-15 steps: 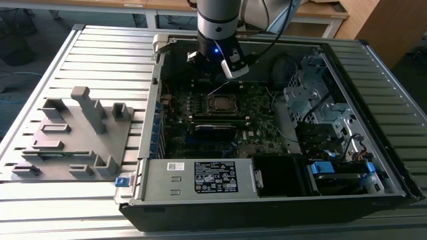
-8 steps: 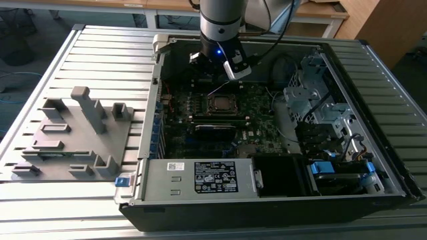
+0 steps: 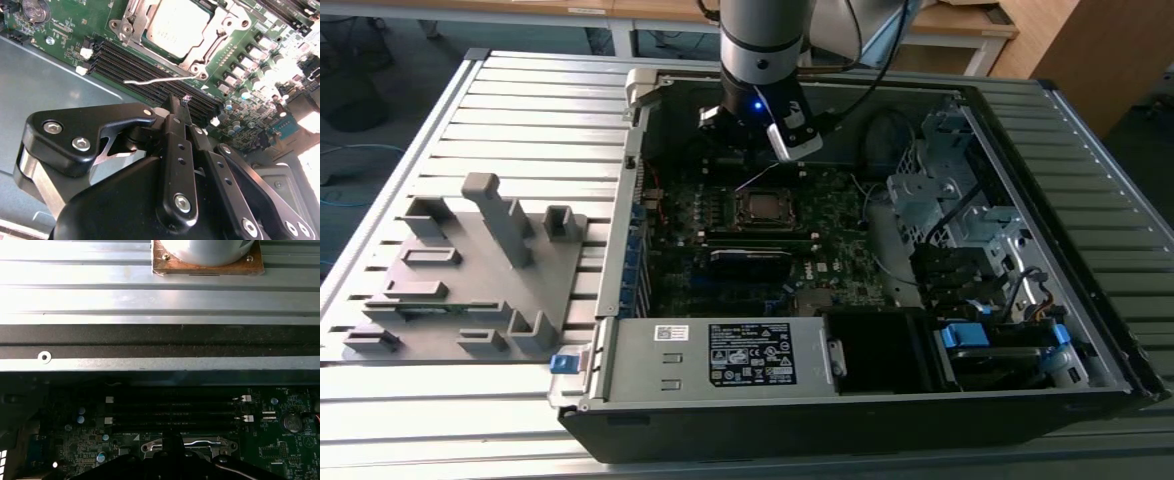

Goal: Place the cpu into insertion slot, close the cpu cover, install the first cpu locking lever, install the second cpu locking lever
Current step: 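Install the first cpu locking lever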

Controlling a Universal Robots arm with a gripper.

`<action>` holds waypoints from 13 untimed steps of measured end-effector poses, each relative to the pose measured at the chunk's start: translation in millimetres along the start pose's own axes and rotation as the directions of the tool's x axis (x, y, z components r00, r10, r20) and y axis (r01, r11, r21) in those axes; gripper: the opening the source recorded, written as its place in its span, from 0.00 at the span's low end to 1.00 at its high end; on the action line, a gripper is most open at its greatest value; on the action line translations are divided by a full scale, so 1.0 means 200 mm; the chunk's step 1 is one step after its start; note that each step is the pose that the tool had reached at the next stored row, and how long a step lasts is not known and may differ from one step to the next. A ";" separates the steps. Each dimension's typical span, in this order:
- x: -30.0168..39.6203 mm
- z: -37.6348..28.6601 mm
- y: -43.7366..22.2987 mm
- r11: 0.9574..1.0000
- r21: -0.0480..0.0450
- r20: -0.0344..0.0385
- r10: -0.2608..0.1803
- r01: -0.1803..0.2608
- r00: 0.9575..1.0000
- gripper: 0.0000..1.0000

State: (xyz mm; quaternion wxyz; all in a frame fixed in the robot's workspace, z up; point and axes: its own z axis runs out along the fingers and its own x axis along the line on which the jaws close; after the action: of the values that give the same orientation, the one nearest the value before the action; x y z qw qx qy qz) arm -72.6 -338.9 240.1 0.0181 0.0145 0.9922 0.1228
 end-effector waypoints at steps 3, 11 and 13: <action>0.000 0.001 0.000 1.000 0.000 0.000 0.000 0.000 1.000 0.10; 0.001 0.017 -0.004 1.000 -0.005 0.005 -0.001 0.001 1.000 0.10; 0.001 0.022 -0.005 1.000 -0.006 0.006 -0.002 0.002 1.000 0.10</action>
State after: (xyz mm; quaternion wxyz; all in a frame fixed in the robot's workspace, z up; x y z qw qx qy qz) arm -72.6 -338.9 235.6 0.0211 0.0140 0.9918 0.1255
